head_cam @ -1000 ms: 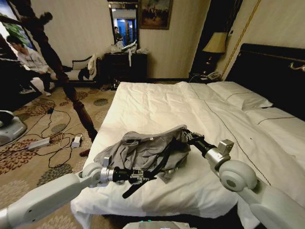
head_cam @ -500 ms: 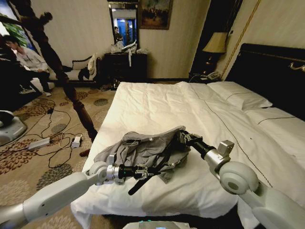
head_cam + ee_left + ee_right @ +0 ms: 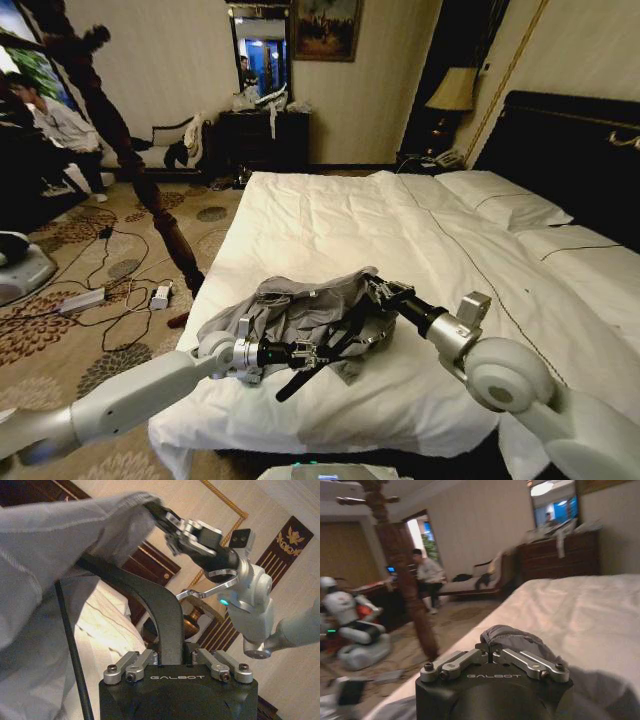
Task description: Pick up the clothes from the bed and hang them on the clothes hanger.
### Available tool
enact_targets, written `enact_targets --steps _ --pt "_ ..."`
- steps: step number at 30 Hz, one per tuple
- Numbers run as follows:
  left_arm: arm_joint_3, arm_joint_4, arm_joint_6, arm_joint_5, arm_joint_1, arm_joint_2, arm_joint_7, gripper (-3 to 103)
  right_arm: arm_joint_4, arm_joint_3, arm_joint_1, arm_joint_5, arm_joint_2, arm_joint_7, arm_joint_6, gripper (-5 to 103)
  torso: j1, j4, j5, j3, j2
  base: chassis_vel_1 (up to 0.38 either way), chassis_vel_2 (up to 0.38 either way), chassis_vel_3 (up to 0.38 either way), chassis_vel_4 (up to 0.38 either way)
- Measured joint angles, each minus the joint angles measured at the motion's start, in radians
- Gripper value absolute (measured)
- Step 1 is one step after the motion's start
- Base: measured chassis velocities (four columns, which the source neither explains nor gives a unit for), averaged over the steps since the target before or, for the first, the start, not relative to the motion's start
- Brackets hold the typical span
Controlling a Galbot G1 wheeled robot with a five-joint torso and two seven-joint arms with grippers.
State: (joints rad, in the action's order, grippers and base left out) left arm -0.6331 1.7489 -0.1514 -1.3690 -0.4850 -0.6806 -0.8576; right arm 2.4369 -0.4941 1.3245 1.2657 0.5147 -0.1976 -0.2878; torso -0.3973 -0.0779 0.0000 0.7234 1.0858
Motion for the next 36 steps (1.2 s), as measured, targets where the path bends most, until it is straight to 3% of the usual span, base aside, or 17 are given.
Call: enact_targets --steps 9,21,36 --pt "0.054 -0.007 -0.001 -0.015 0.01 -0.002 -0.002 23 -0.009 -0.043 0.003 0.058 -0.053 0.069 -0.009 0 0.0 0.0 0.0 0.0 0.0 0.0 0.0 0.0 0.0" --pt "0.129 0.01 -0.001 -0.009 -0.057 0.023 -0.002 23 -0.059 -0.071 -0.014 0.06 -0.08 0.091 -0.001 0 0.0 0.0001 0.0 0.0 0.0 0.0 0.0 0.0 0.0" --pt "0.208 0.012 0.0 -0.017 -0.11 0.011 -0.007 23 -0.087 -0.092 -0.01 0.142 -0.025 0.085 0.004 0 0.0 0.0 0.0 0.0 0.0 0.0 0.0 0.0 0.0"
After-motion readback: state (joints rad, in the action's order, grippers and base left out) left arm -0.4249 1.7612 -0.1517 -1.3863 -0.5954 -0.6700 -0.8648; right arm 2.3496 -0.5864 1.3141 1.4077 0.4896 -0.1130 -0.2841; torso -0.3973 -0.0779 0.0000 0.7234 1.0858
